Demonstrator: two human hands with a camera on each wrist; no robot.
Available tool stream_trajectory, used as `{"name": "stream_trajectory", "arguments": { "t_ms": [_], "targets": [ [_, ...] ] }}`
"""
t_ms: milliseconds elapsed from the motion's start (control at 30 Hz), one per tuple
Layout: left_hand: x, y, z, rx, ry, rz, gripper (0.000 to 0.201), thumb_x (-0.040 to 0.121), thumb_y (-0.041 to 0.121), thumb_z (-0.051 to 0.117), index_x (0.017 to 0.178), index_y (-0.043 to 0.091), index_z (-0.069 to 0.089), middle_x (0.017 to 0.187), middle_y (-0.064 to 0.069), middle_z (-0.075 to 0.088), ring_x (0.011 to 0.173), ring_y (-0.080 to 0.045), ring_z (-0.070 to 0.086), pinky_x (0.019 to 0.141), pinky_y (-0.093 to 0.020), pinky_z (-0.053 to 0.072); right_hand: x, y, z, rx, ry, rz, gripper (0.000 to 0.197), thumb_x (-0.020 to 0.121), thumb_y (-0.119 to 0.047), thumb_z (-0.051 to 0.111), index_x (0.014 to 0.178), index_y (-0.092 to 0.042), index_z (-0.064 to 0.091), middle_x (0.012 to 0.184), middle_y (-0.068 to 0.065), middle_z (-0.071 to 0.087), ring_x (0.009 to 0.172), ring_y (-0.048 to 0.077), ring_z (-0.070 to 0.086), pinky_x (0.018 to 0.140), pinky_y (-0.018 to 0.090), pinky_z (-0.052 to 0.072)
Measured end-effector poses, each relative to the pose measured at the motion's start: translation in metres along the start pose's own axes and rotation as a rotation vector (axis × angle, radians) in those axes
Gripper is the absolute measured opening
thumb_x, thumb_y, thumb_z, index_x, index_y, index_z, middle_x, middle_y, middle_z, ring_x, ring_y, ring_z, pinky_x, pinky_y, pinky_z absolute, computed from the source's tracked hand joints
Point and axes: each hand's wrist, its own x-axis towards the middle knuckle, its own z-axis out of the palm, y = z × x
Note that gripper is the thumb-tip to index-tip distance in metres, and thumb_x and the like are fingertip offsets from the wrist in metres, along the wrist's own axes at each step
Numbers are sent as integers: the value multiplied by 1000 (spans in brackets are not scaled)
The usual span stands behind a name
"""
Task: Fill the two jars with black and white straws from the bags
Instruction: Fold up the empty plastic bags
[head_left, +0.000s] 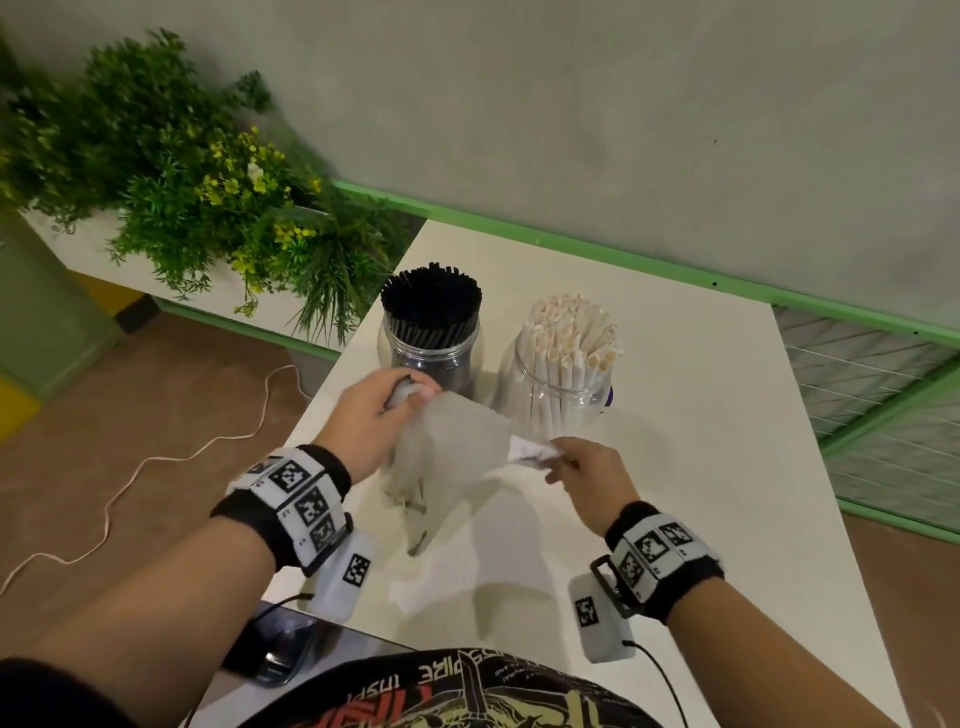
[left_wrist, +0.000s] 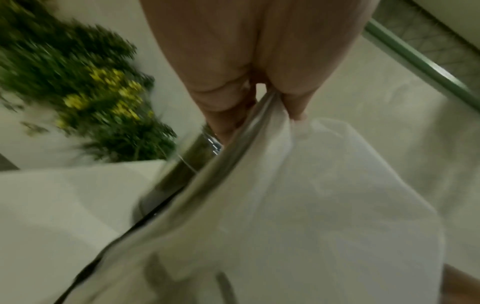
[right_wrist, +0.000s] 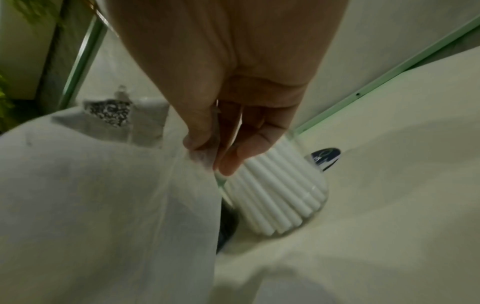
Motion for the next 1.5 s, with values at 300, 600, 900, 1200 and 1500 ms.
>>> {"name": "stream_trajectory", "arguments": {
  "t_ms": [300,600,900,1200,1500],
  "targets": [
    [9,-25,-32,216,139,-141,18,95,32,53,86,18,58,84,-3,62,78,-20,56,65,-27,38,10,12,-51,80,334,167,22,99,-13,45,81,-15,58,74,3,59,56,12,54,51,10,38],
    [15,-72,-39,-437,464,-746,40,85,18,58,123,5,54,115,-17,61,93,-35,61,79,-42,53,-37,26,3,199,-3,189,26,92,-41,57,115,-28,52,102,-3,58,80,21,65,73,30,49],
    [-37,-90,-27,-545,413,-801,51,95,29,53,142,27,33,137,-8,48,108,-30,56,90,-46,48,-53,12,69,0,-335,137,89,74,-48,76,143,-30,23,136,-6,28,115,17,51,94,29,44],
    [-76,-108,13,-164,-310,-870,27,85,8,59,111,16,56,108,-6,64,104,-21,58,78,-33,45,-42,-3,127,200,-514,201,102,64,-35,86,138,-28,17,124,1,47,101,21,62,96,40,49],
    [-72,-104,37,-140,-296,-732,33,92,-4,46,124,-9,49,116,-21,60,98,-28,59,84,-31,49,-39,-23,137,337,-398,239,51,84,-16,71,125,-18,41,108,11,61,90,21,61,70,25,53]
  ]
}}
